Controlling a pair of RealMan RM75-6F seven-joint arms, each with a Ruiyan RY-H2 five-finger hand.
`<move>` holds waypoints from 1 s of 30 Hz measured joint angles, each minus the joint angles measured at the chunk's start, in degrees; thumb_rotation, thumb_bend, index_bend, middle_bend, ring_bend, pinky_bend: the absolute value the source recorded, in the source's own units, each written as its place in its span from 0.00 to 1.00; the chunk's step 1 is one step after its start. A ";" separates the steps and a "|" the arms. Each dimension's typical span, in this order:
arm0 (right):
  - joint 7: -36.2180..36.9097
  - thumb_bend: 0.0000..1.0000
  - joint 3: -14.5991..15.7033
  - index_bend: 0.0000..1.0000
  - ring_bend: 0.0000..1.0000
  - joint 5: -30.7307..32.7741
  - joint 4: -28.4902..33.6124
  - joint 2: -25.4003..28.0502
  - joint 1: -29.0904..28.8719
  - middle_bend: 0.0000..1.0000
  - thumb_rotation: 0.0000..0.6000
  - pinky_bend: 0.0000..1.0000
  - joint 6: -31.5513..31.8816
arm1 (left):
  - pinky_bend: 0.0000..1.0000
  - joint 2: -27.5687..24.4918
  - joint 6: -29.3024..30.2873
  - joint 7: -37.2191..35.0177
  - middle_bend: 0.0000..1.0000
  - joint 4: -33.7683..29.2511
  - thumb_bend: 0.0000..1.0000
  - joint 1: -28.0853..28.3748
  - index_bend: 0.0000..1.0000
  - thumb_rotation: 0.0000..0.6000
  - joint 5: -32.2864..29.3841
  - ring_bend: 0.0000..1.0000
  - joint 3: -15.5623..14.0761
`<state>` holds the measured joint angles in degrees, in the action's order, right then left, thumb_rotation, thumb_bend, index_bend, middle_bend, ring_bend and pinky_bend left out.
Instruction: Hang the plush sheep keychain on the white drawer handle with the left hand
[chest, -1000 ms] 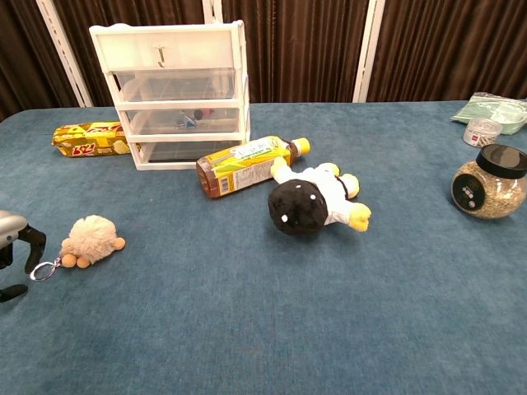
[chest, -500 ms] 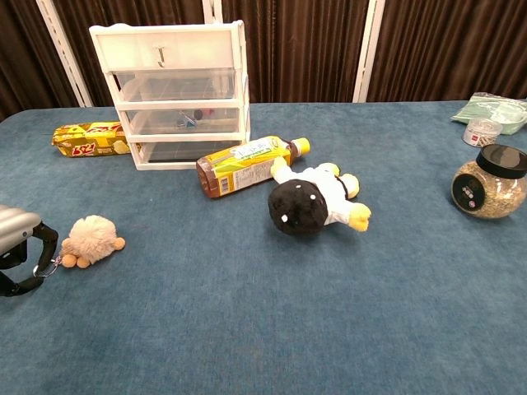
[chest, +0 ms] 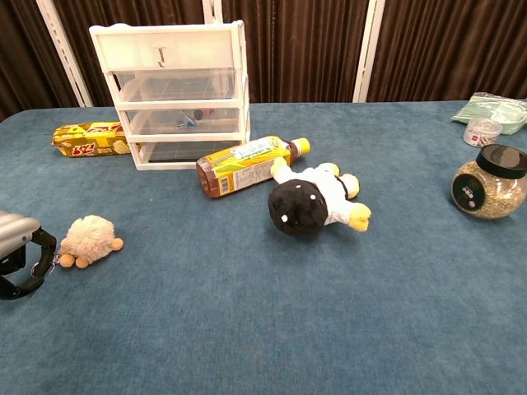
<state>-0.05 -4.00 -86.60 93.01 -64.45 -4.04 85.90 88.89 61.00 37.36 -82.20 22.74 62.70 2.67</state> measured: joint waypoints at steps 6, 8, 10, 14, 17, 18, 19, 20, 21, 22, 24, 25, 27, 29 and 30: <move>0.08 0.02 -0.06 0.00 0.00 -0.01 -0.05 -0.05 0.02 0.00 1.00 0.00 0.13 | 0.77 -0.26 0.74 -0.74 1.00 -0.26 0.45 0.23 0.58 1.00 0.78 0.89 -0.12; 0.16 0.02 -0.06 0.00 0.00 -0.04 -0.04 -0.05 0.05 0.00 1.00 0.00 0.20 | 0.77 -0.49 1.07 -0.96 1.00 -0.49 0.45 0.30 0.58 1.00 1.22 0.89 -0.15; 0.20 0.01 -0.06 0.00 0.00 -0.06 -0.05 -0.05 0.05 0.00 1.00 0.00 0.22 | 0.77 -0.86 1.49 -1.17 1.00 -0.90 0.45 0.43 0.59 1.00 1.79 0.89 -0.13; 0.24 0.02 -0.08 0.00 0.00 -0.12 -0.10 -0.07 0.06 0.00 1.00 0.00 0.29 | 0.77 -1.99 2.43 -1.43 1.00 -2.19 0.45 0.77 0.59 1.00 3.15 0.89 0.07; 0.31 0.01 -0.11 0.00 0.00 -0.11 -0.13 -0.06 0.04 0.00 1.00 0.00 0.29 | 0.77 -3.26 3.18 -1.35 1.00 -3.45 0.45 1.24 0.59 1.00 4.43 0.89 0.35; 0.29 0.02 -0.10 0.00 0.00 -0.14 -0.10 -0.06 0.04 0.00 1.00 0.00 0.30 | 0.77 -3.78 3.48 -1.29 1.00 -3.99 0.45 1.46 0.59 1.00 4.89 0.89 0.52; 0.23 0.02 -0.09 0.00 0.00 -0.14 -0.09 -0.07 0.05 0.00 1.00 0.00 0.30 | 0.77 -4.14 3.68 -1.22 1.00 -4.30 0.45 1.63 0.60 1.00 5.18 0.89 0.65; 0.19 0.01 -0.08 0.00 0.00 -0.12 -0.09 -0.08 0.07 0.00 1.00 0.00 0.31 | 0.77 -4.51 3.83 -1.13 1.00 -4.56 0.45 1.83 0.60 1.00 5.53 0.89 0.78; 0.17 0.02 -0.08 0.00 0.00 -0.10 -0.10 -0.08 0.07 0.00 1.00 0.00 0.30 | 0.77 -4.93 4.01 -0.94 1.00 -4.83 0.45 2.13 0.60 1.00 6.08 0.89 0.92; 0.14 0.01 -0.08 0.00 0.00 -0.10 -0.09 -0.09 0.06 0.00 1.00 0.00 0.30 | 0.77 -5.16 4.14 -0.69 1.00 -4.90 0.45 2.38 0.60 1.00 6.57 0.89 1.02; -0.02 0.02 -0.09 0.00 0.00 -0.13 -0.10 -0.11 0.06 0.00 1.00 0.00 0.32 | 0.77 -5.76 4.43 0.18 1.00 -4.74 0.45 3.22 0.60 1.00 8.09 0.89 1.30; -0.13 0.02 -0.11 0.00 0.00 -0.14 -0.13 -0.13 0.06 0.00 1.00 0.00 0.37 | 0.77 -6.03 4.51 0.63 1.00 -4.56 0.45 3.71 0.60 1.00 8.85 0.89 1.45; -0.09 0.02 -0.14 0.00 0.00 -0.09 -0.13 -0.17 0.04 0.00 1.00 0.00 0.34 | 0.77 -6.60 4.64 1.70 1.00 -3.94 0.45 5.07 0.60 1.00 10.58 0.89 1.93; -0.13 0.01 -0.16 0.00 0.00 0.00 -0.18 -0.18 0.03 0.00 1.00 0.00 0.29 | 0.77 -6.96 4.66 2.38 1.00 -3.12 0.45 6.40 0.60 1.00 12.00 0.89 2.52; -0.06 0.01 -0.17 0.00 0.00 0.06 -0.18 -0.18 0.02 0.00 1.00 0.00 0.25 | 0.77 -7.14 4.59 2.74 1.00 -2.50 0.45 7.31 0.60 1.00 12.80 0.89 2.98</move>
<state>-0.12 -4.17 -86.54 92.83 -64.63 -4.01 86.16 81.75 65.59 40.10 -84.71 30.05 75.49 5.65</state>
